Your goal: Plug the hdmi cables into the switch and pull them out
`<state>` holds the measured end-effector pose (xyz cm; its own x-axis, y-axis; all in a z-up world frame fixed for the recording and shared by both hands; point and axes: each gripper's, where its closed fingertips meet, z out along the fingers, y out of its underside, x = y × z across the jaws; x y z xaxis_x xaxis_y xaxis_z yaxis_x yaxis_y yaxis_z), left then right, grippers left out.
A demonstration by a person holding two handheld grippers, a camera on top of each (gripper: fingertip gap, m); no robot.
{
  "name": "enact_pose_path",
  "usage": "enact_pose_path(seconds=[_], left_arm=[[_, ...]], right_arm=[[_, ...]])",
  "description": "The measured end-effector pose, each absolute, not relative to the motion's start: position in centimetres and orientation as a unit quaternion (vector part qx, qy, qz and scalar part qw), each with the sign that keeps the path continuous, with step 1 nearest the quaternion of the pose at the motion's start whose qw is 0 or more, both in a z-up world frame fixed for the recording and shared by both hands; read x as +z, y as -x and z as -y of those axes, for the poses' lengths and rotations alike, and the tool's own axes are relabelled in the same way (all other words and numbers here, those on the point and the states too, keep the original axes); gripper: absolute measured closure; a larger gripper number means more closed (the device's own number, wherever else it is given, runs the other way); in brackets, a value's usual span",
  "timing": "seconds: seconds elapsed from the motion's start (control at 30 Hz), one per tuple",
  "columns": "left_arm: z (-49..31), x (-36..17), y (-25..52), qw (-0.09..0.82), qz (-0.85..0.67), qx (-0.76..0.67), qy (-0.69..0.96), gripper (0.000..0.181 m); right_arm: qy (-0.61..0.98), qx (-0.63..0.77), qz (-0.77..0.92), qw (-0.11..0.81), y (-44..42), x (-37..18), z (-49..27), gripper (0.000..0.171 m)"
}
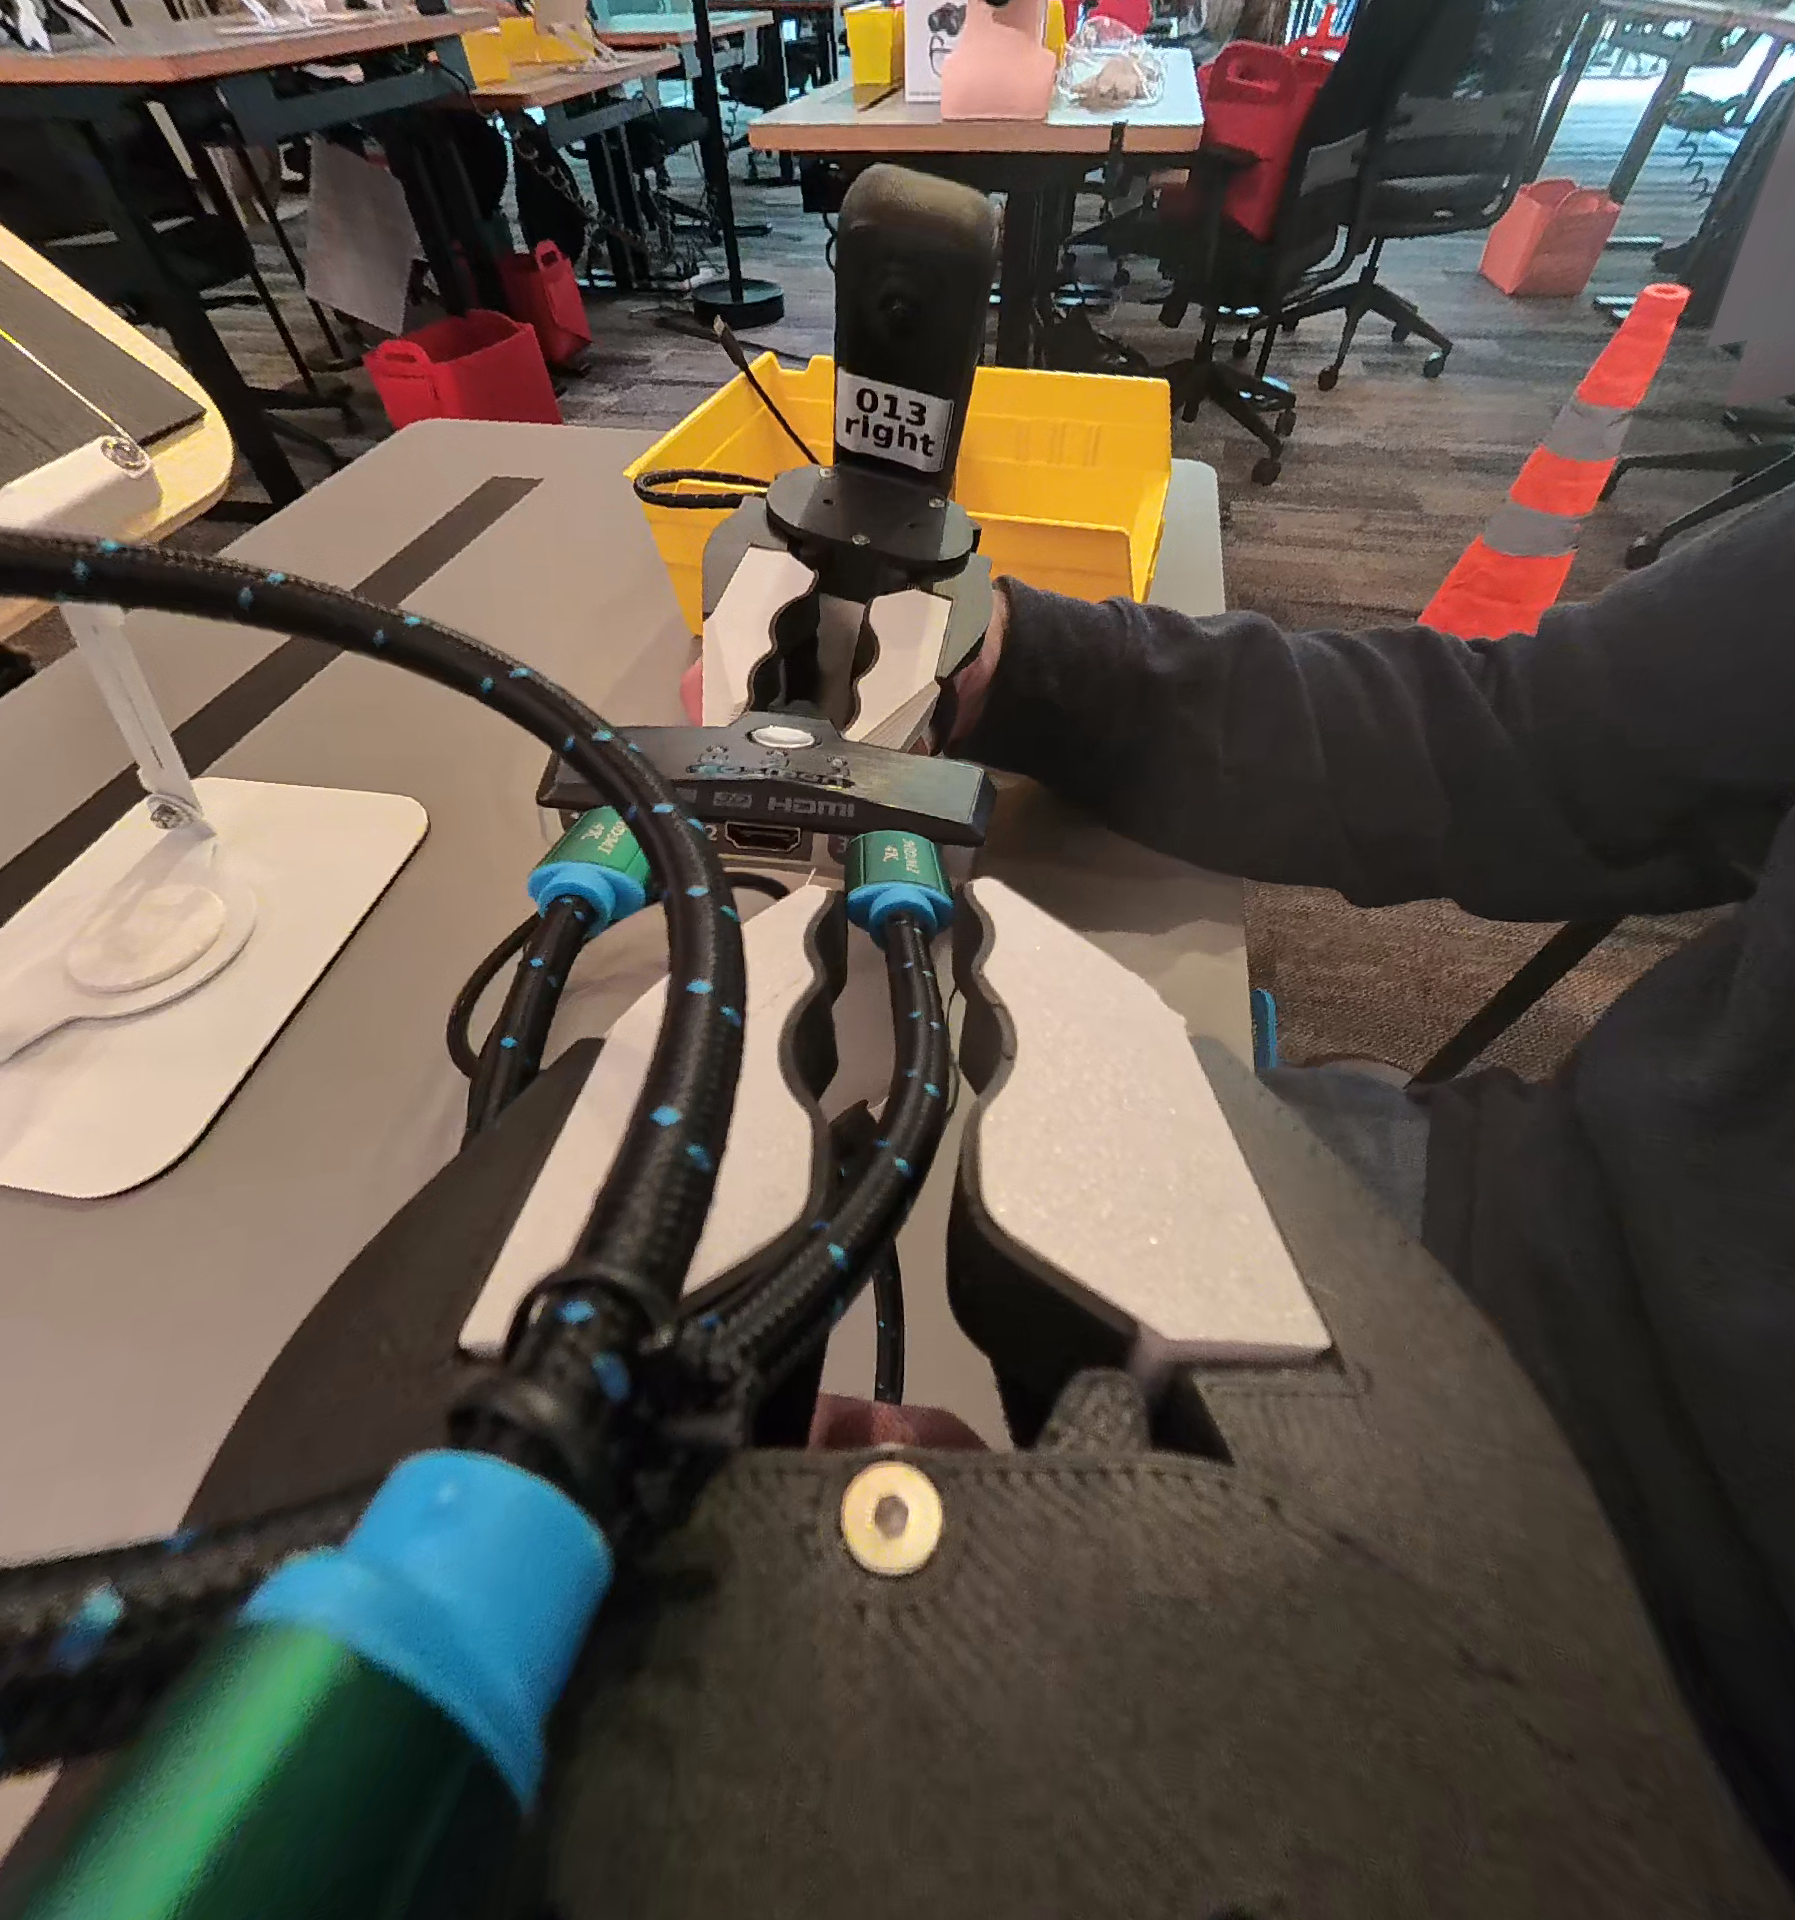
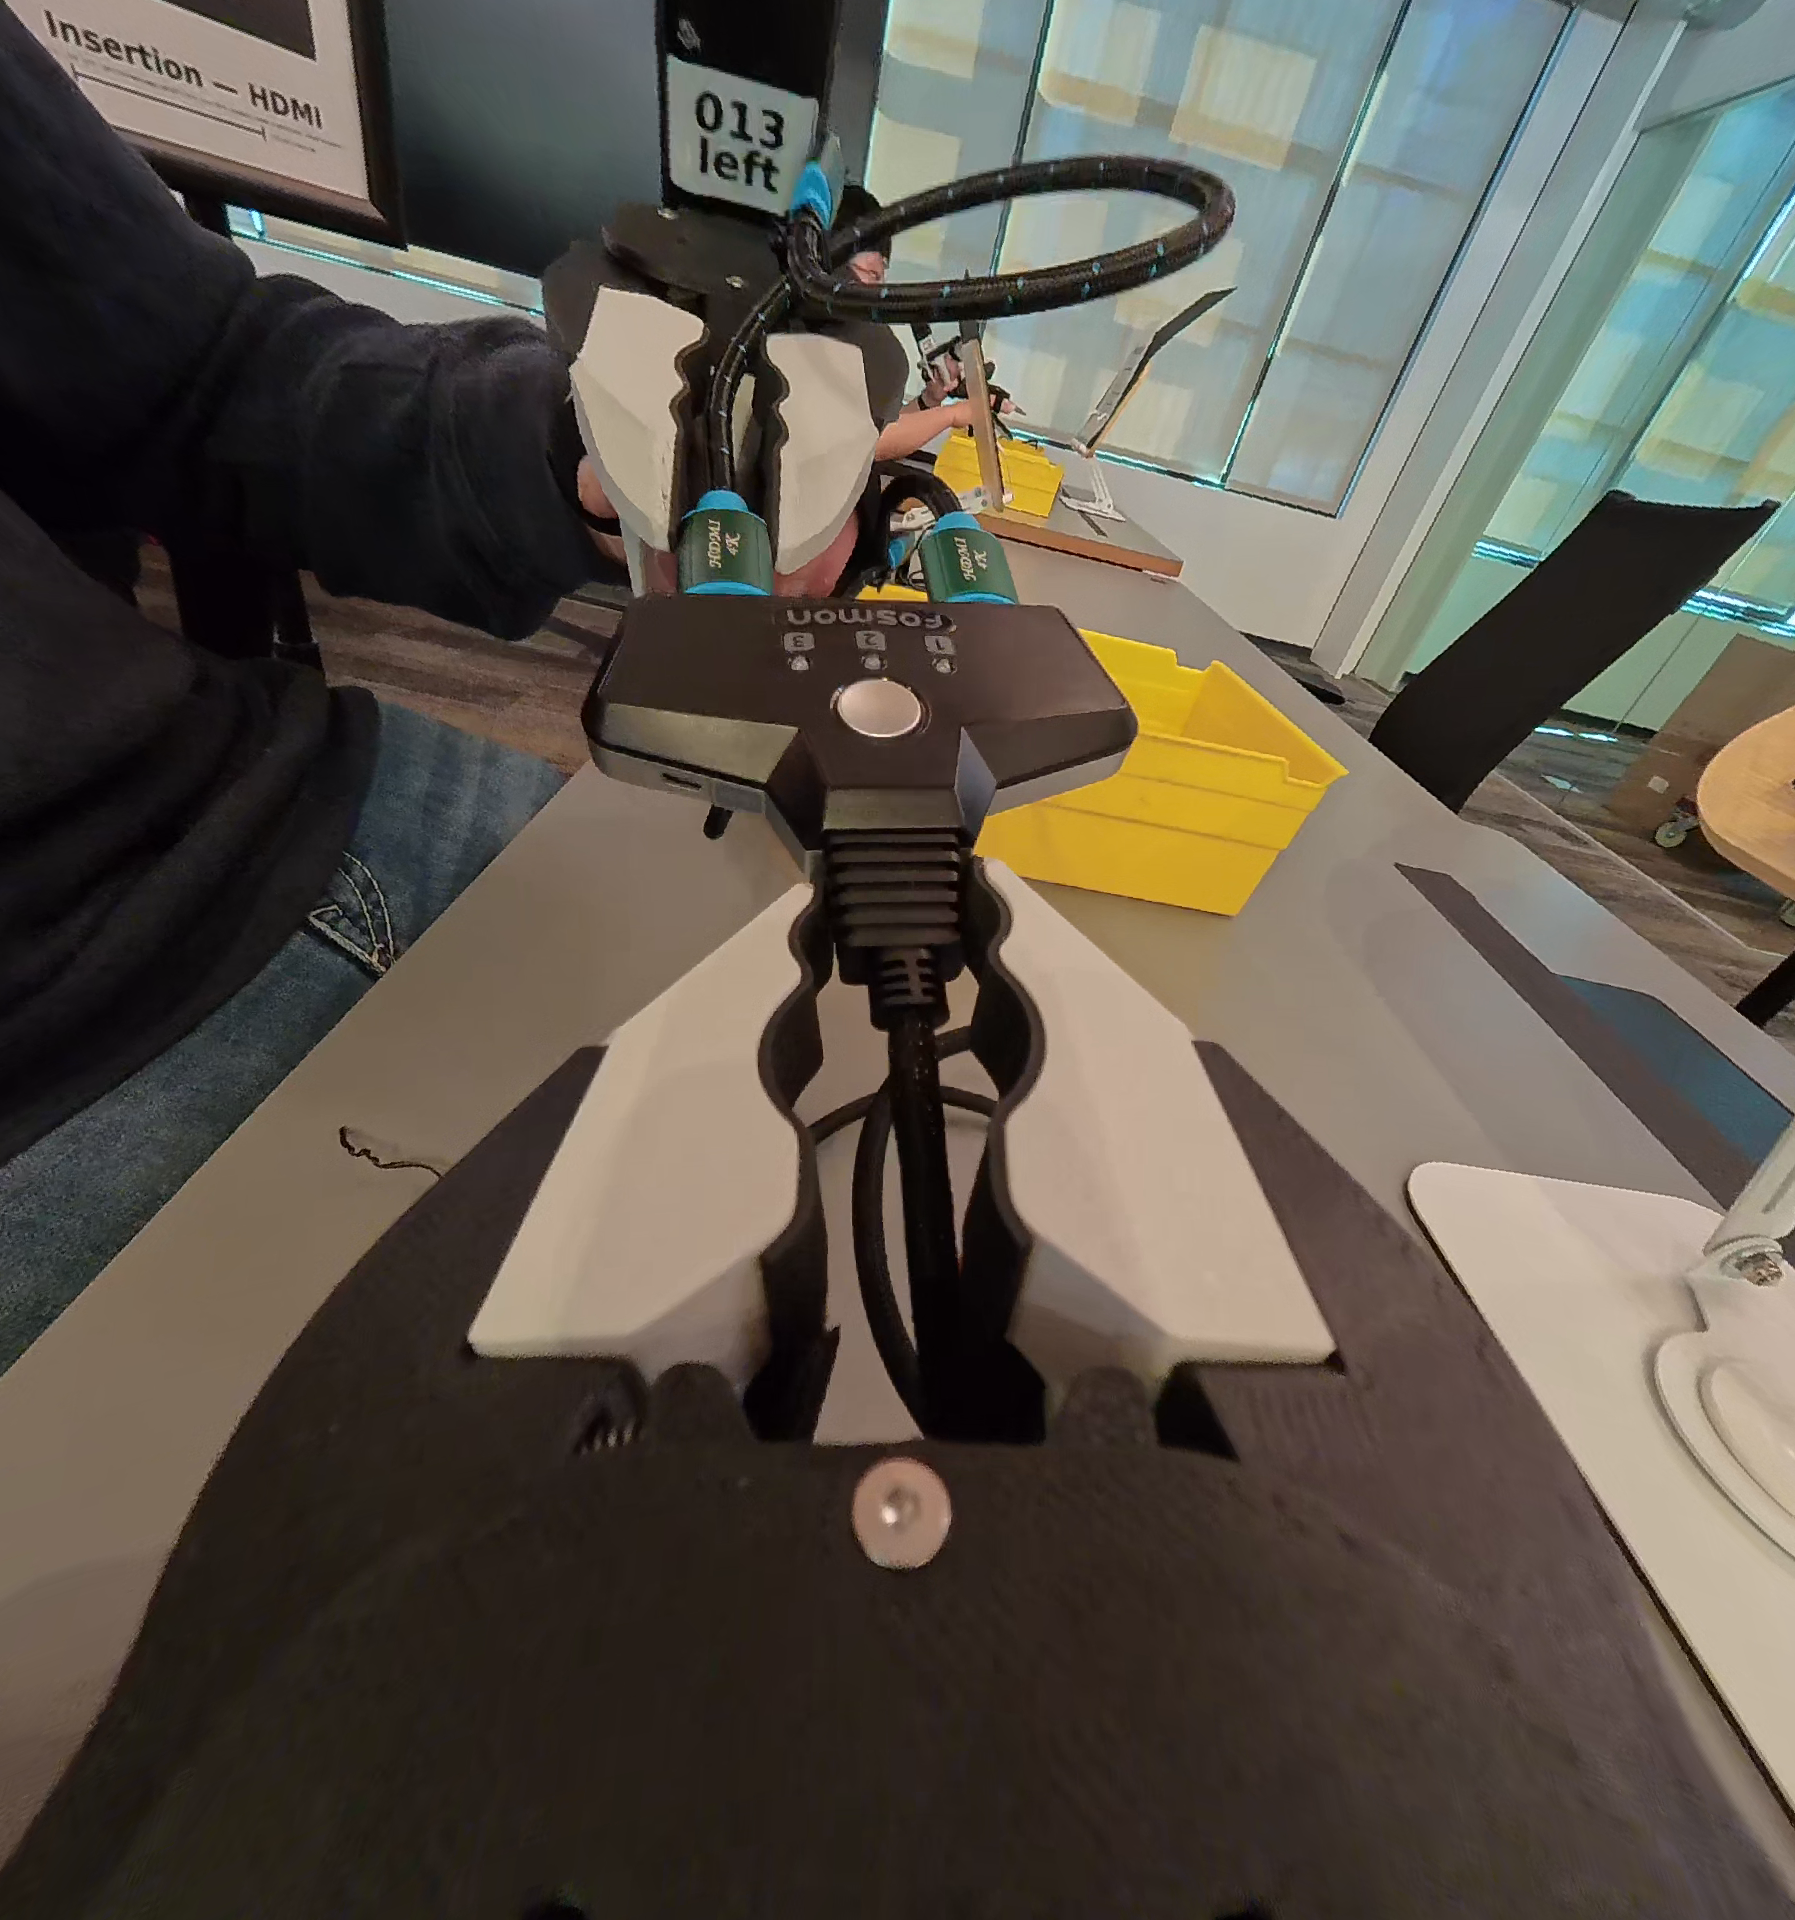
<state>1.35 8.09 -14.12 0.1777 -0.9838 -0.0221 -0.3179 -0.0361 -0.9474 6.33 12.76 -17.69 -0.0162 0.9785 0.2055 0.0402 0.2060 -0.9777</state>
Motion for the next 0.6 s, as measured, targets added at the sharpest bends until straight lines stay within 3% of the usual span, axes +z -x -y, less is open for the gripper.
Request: enact_pose_path(seconds=[0.4,0.6], left_arm=[[-9.0,-14.2,-1.4,0.454,-0.517,-0.349,0.636,0.162],[-10.7,-14.7,-0.4,0.466,-0.505,-0.296,0.664,0.145]], right_arm=[[0.469,0.423,0.557,0.539,-6.3,-17.9,-13.6,0.149],[0.489,0.405,0.558,0.534,-5.8,-18.7,-14.2,0.149]])
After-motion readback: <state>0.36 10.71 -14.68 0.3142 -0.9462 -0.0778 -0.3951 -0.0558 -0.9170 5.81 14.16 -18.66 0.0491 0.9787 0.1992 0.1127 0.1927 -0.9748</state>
